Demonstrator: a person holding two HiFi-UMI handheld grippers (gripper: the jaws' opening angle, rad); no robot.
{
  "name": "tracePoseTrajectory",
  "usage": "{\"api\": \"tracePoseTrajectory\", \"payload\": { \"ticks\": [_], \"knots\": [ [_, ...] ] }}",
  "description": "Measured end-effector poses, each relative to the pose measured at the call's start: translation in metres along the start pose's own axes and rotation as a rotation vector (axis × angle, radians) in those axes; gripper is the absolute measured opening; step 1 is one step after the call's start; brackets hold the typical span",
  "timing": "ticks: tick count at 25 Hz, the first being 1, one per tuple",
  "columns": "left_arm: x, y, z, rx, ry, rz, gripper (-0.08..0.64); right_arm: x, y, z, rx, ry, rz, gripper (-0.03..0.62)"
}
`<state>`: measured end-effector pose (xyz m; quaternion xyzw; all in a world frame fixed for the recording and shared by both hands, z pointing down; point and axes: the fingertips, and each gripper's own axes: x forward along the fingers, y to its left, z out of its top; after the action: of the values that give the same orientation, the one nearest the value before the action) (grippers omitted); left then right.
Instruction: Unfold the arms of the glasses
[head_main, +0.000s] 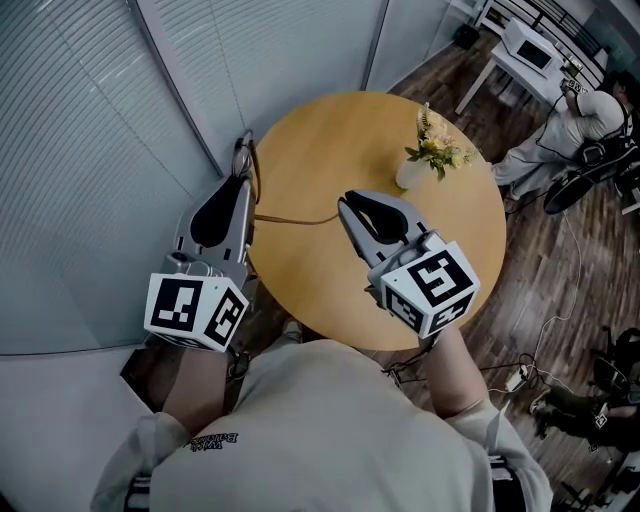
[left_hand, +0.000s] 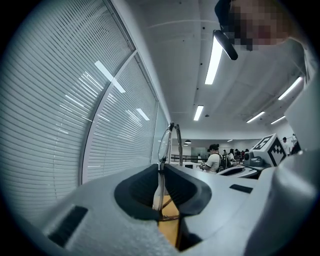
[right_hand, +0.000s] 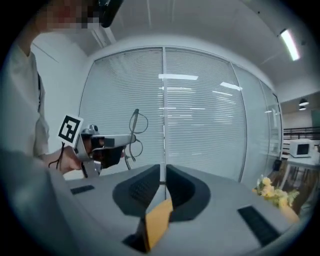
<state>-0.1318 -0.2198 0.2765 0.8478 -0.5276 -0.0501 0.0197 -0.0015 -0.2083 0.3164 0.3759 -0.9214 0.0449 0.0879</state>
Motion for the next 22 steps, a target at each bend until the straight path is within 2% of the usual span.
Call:
{"api": "tracePoseTrajectory", "payload": {
  "ticks": [10,15,17,19,22],
  "knots": [
    [0.006,-0.001,-0.007,-0.004,0.016,-0.02,0.052,0.002,0.006,-0.031,0.026,0.054,0.022,0.04],
    [0.006,0.0,-0.013,0.028,0.04,-0.016,0.051,-0.002,0.008,-0.025,0.036,0.017,0.036,0.041],
    [0.005,0.0,-0.016,0.038,0.046,-0.014,0.051,-0.008,0.004,-0.011,-0.007,-0.017,-0.001,0.041],
    [0.003,-0.002,-0.017,0.048,0.048,-0.014,0.051,-0.017,0.003,0.009,-0.111,-0.049,-0.048,0.041],
    [0.002,-0.008,-0.014,0.052,0.042,-0.021,0.051,-0.023,0.02,0.036,-0.204,-0.085,-0.006,0.042]
  ]
}}
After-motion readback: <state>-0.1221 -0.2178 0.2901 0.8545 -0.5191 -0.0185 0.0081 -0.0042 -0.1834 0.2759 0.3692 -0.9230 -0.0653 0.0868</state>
